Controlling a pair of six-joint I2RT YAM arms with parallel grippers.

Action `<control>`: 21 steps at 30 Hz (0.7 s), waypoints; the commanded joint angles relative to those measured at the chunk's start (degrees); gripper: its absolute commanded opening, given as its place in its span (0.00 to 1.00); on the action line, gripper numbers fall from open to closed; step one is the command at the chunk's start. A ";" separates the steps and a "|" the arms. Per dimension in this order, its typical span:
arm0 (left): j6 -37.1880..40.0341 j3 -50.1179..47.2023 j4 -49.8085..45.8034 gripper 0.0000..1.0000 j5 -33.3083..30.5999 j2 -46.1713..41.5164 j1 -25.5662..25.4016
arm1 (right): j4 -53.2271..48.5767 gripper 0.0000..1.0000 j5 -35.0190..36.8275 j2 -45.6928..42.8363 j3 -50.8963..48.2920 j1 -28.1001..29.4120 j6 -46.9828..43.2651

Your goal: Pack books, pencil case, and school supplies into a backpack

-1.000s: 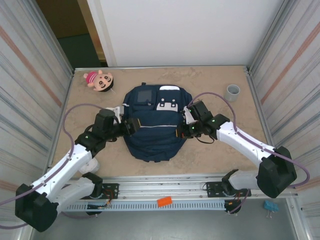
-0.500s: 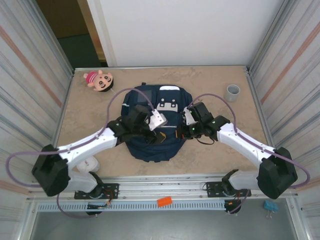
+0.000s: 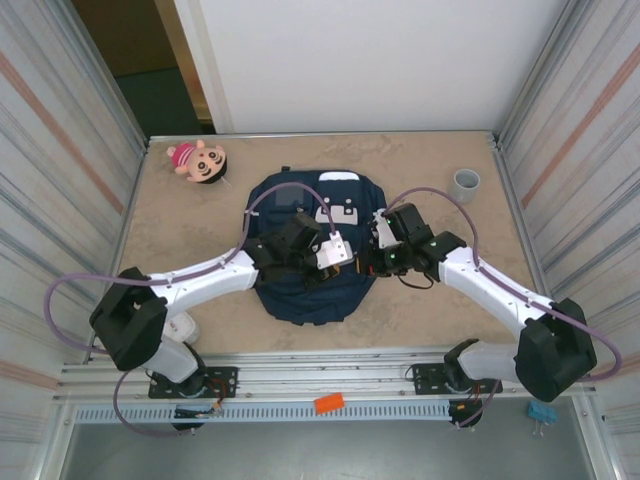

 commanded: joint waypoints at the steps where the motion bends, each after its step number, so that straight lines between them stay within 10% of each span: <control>1: 2.47 -2.46 -0.93 0.01 1.09 -5.37 0.38 | -2.94 0.00 5.17 -1.37 -0.28 -3.50 0.18; 16: 0.24 -4.64 -0.91 0.01 2.28 -7.94 -0.86 | 1.46 0.00 3.94 5.18 4.99 -8.92 -3.30; 21: -3.73 -3.41 0.72 0.10 -2.74 -6.08 -0.86 | 1.40 0.29 1.57 2.44 4.56 -9.80 -3.96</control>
